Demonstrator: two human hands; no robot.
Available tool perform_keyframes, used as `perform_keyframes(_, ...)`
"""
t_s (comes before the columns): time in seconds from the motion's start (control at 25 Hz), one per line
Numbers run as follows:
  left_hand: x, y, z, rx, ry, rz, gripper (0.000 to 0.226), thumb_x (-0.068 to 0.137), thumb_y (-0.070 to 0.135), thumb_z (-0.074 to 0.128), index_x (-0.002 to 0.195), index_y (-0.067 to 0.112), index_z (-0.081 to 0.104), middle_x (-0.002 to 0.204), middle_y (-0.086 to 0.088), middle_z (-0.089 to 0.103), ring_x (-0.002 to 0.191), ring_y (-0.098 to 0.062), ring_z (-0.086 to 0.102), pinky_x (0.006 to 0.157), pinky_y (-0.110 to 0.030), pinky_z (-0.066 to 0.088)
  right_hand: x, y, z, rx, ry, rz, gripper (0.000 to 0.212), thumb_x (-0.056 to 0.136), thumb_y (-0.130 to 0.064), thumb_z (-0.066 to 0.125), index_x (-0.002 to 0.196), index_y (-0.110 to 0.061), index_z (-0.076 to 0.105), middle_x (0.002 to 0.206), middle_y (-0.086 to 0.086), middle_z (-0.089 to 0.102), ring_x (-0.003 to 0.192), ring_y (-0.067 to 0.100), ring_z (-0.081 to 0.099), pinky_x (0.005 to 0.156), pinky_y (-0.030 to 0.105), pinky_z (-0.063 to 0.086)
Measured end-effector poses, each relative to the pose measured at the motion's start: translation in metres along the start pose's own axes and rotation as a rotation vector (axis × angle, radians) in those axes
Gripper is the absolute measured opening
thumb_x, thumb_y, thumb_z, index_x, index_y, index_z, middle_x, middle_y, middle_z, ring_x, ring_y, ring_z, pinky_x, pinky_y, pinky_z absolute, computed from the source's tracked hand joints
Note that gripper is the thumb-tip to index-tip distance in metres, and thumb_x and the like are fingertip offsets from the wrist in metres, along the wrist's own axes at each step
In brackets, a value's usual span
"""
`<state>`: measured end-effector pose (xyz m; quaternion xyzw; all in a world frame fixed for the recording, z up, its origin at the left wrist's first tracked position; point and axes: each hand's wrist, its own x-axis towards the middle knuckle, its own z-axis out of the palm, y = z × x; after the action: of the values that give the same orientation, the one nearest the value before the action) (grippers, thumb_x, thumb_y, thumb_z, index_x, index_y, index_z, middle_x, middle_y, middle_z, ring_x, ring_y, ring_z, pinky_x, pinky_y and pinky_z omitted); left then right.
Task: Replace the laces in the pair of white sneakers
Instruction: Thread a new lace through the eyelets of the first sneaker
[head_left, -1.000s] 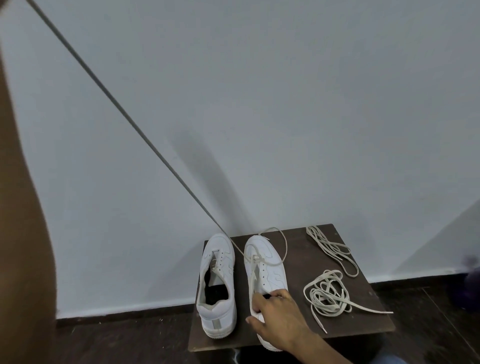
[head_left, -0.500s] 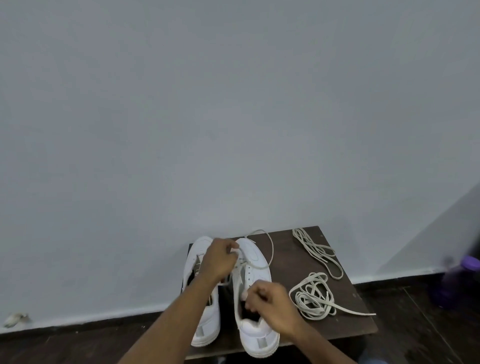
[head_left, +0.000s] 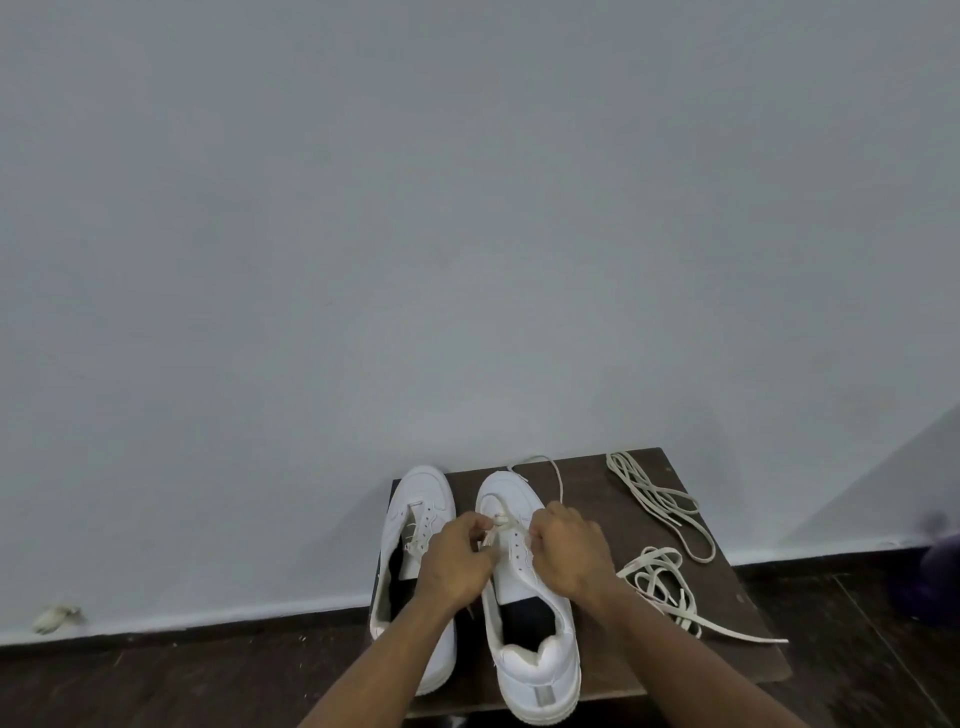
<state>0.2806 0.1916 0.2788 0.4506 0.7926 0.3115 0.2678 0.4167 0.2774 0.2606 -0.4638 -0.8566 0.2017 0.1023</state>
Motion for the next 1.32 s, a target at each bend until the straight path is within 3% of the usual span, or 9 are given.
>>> perform_keyframes(0.16,-0.009,0.021,0.001,0.159,0.131,0.346,0.045,0.090,0.018,0.054,0.132,0.032,0.051,0.135,0.014,0.047,0.117,-0.007,0.051,0.095,-0.030,0.047,-0.014,-0.011,-0.042,0.560,-0.107,-0.108,0.015,0.092,-0.019,0.056,0.077,-0.020,0.057,0.061,-0.007,0.063,0.062,0.010,0.061,0.068,0.037,0.052)
perform_keyframes(0.24,-0.012,0.044,-0.006,0.056,0.108,0.442,0.021,0.092,0.029,0.053,0.108,0.031,0.065,0.108,0.018,0.064,0.100,0.000,0.058,0.085,-0.030,0.050,-0.020,-0.023,-0.081,0.708,-0.114,-0.216,0.011,0.091,-0.013,0.061,0.080,-0.015,0.061,0.053,-0.003,0.060,0.053,0.014,0.055,0.055,0.030,0.044)
perform_keyframes(0.36,-0.009,0.077,-0.035,-0.094,0.138,0.408,0.025,0.097,0.035,0.055,0.080,0.023,0.068,0.064,0.015,0.062,0.061,0.002,0.055,0.061,-0.026,0.042,-0.026,-0.037,-0.149,0.936,0.003,-0.266,0.004,0.092,-0.006,0.061,0.091,-0.007,0.064,0.055,0.004,0.059,0.053,0.014,0.055,0.057,0.023,0.047)
perform_keyframes(0.6,-0.018,0.124,-0.097,-0.143,0.473,0.358,0.012,0.086,0.026,0.070,0.079,0.022,0.061,0.071,0.006,0.064,0.065,-0.010,0.060,0.064,-0.027,0.048,-0.043,-0.052,-0.231,1.308,0.055,-0.231,0.012,0.094,-0.003,0.056,0.098,-0.005,0.068,0.079,0.010,0.068,0.060,0.018,0.060,0.072,0.035,0.058)
perform_keyframes(0.72,-0.062,0.149,-0.085,-0.463,0.205,0.355,0.016,0.092,0.027,0.063,0.085,0.013,0.067,0.075,-0.001,0.071,0.074,-0.018,0.069,0.069,-0.033,0.054,-0.050,-0.067,-0.231,1.499,0.049,-0.167,0.016,0.094,0.001,0.053,0.100,-0.003,0.067,0.084,0.012,0.070,0.061,0.018,0.064,0.064,0.031,0.057)
perform_keyframes(0.8,-0.091,0.157,-0.069,-0.654,-0.030,0.272,0.028,0.096,0.032,0.053,0.096,0.010,0.070,0.089,-0.007,0.075,0.088,-0.022,0.072,0.077,-0.035,0.055,-0.051,-0.075,-0.223,1.521,0.078,-0.140,0.017,0.094,0.003,0.051,0.100,-0.002,0.067,0.086,0.013,0.071,0.067,0.019,0.067,0.064,0.030,0.058)
perform_keyframes(0.92,-0.110,0.155,-0.057,-0.880,-0.196,0.133,0.035,0.095,0.036,0.050,0.106,0.007,0.066,0.099,-0.016,0.074,0.091,-0.027,0.071,0.087,-0.044,0.053,-0.051,-0.079,-0.204,1.350,0.165,-0.109,0.018,0.094,0.003,0.052,0.100,-0.002,0.069,0.091,0.013,0.073,0.076,0.022,0.071,0.071,0.032,0.060)
perform_keyframes(1.16,-0.109,0.140,-0.057,-0.932,-0.175,0.059,0.013,0.090,0.004,0.062,0.102,0.006,0.063,0.088,-0.019,0.072,0.071,-0.024,0.069,0.075,-0.036,0.058,-0.053,-0.081,-0.178,1.232,0.161,-0.112,0.019,0.094,0.001,0.053,0.102,-0.004,0.069,0.095,0.012,0.074,0.081,0.023,0.073,0.071,0.031,0.060)
perform_keyframes(1.32,-0.114,0.119,-0.068,-0.936,-0.074,0.100,0.018,0.088,0.005,0.062,0.106,0.006,0.064,0.089,-0.020,0.073,0.061,-0.021,0.069,0.064,-0.029,0.058,-0.041,-0.065,-0.178,1.331,0.230,-0.034,0.018,0.094,0.003,0.053,0.101,-0.002,0.069,0.097,0.015,0.073,0.081,0.025,0.073,0.072,0.031,0.060)
